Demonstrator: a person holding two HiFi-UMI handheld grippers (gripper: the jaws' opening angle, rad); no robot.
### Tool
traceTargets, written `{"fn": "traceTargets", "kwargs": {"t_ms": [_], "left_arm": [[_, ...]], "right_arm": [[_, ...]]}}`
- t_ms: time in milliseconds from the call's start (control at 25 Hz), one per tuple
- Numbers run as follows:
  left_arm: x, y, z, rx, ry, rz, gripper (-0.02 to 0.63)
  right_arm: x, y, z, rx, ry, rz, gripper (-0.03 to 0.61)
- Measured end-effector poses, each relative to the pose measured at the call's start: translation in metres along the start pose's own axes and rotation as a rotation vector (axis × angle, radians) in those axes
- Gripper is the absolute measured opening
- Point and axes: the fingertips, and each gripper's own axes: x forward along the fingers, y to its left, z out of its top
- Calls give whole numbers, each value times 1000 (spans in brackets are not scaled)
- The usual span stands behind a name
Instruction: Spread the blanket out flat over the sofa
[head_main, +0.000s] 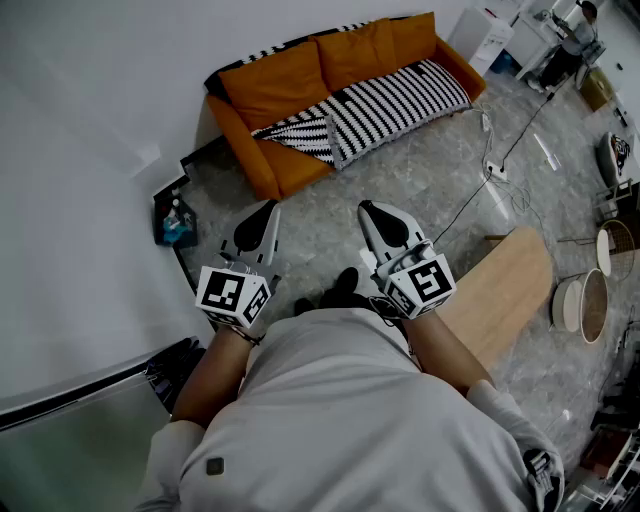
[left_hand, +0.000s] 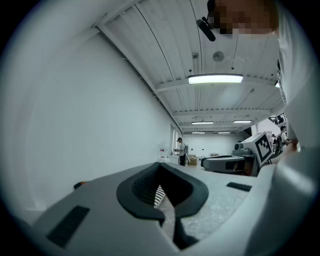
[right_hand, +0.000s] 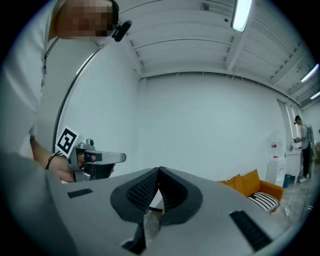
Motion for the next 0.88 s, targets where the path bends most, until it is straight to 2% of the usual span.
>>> {"fn": "traceTargets", "kwargs": {"t_ms": [440, 800, 880], "left_arm": [[27, 14, -9, -15, 26, 15, 9], [101, 20, -17, -52, 40, 24, 9], [125, 19, -19, -37, 50, 28, 9]], "right_arm": [[12, -35, -8, 44, -5, -19, 25], [26, -112, -19, 65, 9, 0, 25], [28, -135, -23, 73, 13, 16, 25]]}}
